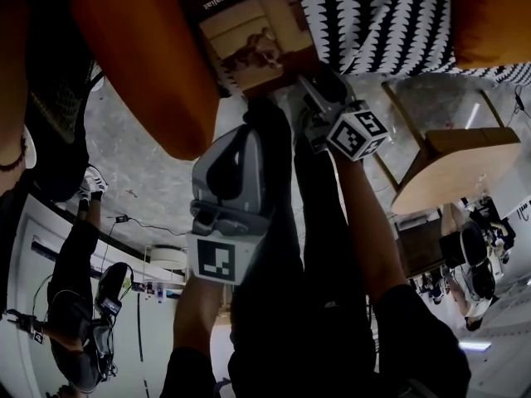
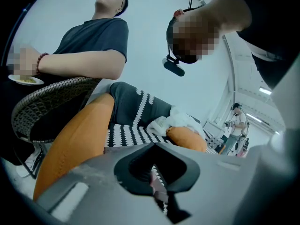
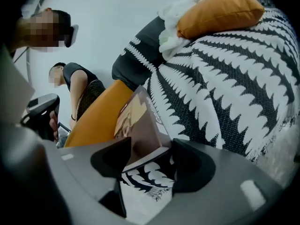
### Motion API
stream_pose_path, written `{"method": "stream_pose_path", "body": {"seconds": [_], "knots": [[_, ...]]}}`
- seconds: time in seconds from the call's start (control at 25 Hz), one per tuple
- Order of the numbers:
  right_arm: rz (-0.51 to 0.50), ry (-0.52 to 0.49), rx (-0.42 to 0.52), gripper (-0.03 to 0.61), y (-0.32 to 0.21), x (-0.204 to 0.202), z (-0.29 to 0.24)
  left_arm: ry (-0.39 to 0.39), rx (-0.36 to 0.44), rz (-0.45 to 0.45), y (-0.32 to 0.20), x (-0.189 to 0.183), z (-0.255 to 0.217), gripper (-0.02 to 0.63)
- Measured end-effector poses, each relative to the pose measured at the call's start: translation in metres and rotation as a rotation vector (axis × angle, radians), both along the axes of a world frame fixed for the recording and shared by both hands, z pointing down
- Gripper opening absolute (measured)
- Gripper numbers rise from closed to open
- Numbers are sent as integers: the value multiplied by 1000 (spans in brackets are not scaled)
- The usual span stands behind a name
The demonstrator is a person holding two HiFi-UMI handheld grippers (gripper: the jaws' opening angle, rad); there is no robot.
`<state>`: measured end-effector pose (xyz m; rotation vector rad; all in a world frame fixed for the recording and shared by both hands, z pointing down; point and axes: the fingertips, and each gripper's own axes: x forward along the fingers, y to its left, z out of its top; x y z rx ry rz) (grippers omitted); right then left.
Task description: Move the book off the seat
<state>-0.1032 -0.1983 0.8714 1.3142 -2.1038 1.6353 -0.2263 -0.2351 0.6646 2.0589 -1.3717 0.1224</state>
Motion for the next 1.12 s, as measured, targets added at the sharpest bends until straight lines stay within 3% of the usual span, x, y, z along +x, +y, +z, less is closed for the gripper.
{"method": "stream_pose_path", "body": {"seconds": [0.32, 0.96, 1.12], "knots": [[18, -25, 6, 243, -6, 3, -9, 1, 8, 4, -4, 2, -5, 6], [-22, -173, 72, 189, -16, -21, -33, 20, 11, -10, 2, 7, -8, 6], [21, -204, 71, 173, -28, -27, -35, 16, 9, -15, -1, 1, -7, 6]]}}
